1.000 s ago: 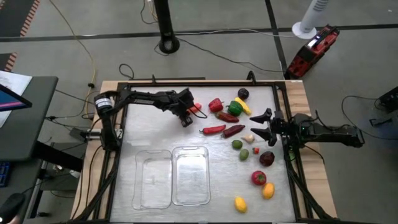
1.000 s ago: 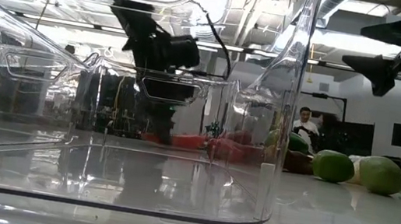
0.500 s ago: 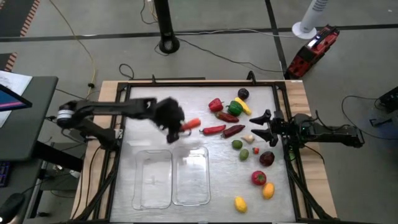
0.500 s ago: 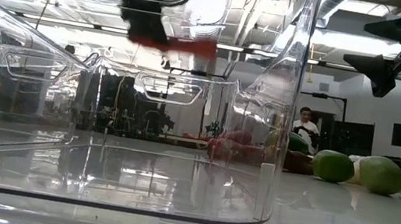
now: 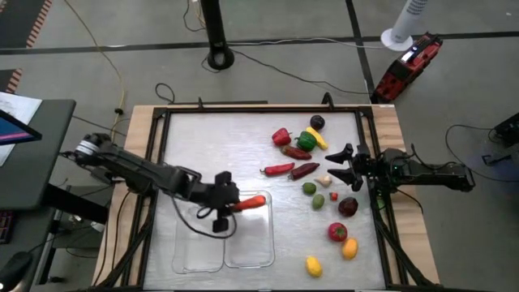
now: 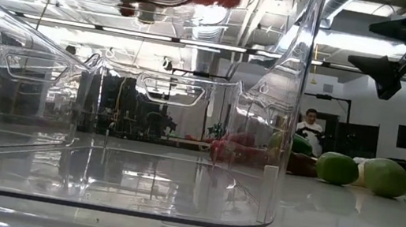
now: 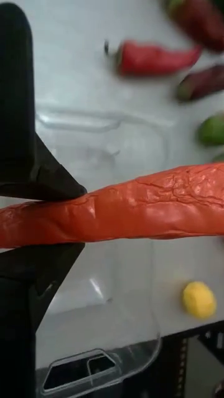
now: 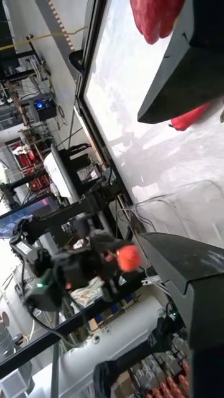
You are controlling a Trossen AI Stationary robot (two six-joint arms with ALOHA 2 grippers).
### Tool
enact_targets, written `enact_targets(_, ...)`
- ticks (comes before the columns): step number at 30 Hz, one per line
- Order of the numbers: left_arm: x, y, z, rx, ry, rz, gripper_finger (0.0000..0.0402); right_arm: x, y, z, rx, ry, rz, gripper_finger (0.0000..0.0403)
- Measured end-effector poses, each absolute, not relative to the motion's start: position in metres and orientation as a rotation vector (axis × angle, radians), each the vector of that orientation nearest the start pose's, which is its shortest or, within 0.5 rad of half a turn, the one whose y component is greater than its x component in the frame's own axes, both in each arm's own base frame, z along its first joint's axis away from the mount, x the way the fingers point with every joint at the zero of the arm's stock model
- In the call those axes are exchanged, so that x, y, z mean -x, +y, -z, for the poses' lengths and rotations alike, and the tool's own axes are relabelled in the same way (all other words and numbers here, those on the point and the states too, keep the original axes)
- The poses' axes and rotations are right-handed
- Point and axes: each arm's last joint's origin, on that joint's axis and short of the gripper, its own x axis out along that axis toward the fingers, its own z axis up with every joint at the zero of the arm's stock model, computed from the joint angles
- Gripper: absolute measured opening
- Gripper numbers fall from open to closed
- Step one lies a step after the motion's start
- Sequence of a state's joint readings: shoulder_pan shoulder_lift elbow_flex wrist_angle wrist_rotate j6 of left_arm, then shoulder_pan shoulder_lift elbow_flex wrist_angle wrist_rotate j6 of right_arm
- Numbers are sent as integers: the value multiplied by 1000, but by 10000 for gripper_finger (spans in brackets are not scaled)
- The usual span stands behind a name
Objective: Sort produce into baskets
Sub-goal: Put the orange carrot into the right transparent bin, then put the red chili pepper into the right transparent bin
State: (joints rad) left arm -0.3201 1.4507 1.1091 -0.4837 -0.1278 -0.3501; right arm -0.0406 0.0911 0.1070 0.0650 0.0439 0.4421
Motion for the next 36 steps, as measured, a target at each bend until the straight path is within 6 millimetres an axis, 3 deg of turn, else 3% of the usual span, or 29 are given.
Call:
enact_targets(6, -315, -99, -229, 200, 941, 47, 91, -97, -5, -199, -444, -99, 70, 327)
enact_targets(9, -321, -102, -218, 202, 1003, 52, 118, -97, -5, -199, -440, -97, 71, 327)
enact_targets(12, -325, -103, -221, 195, 1019, 42, 162, -97, -6, -199, -436, -95, 76, 327)
enact_targets(17, -335, -97, -247, 114, 956, -25, 230, -97, -6, -197, -433, -80, 79, 327)
enact_targets(21, -348, -71, -268, 40, 871, -125, 246, -98, -6, -195, -433, -61, 84, 327)
enact_targets(25, -358, -23, -274, 85, 844, -155, 242, -98, -6, -195, -432, -58, 85, 327)
enact_targets(30, -371, 29, -259, 150, 845, -179, 239, -98, -6, -195, -410, -57, 87, 327)
enact_targets(36, -392, 57, -239, 188, 840, -149, 264, -98, -6, -195, -391, -58, 93, 327)
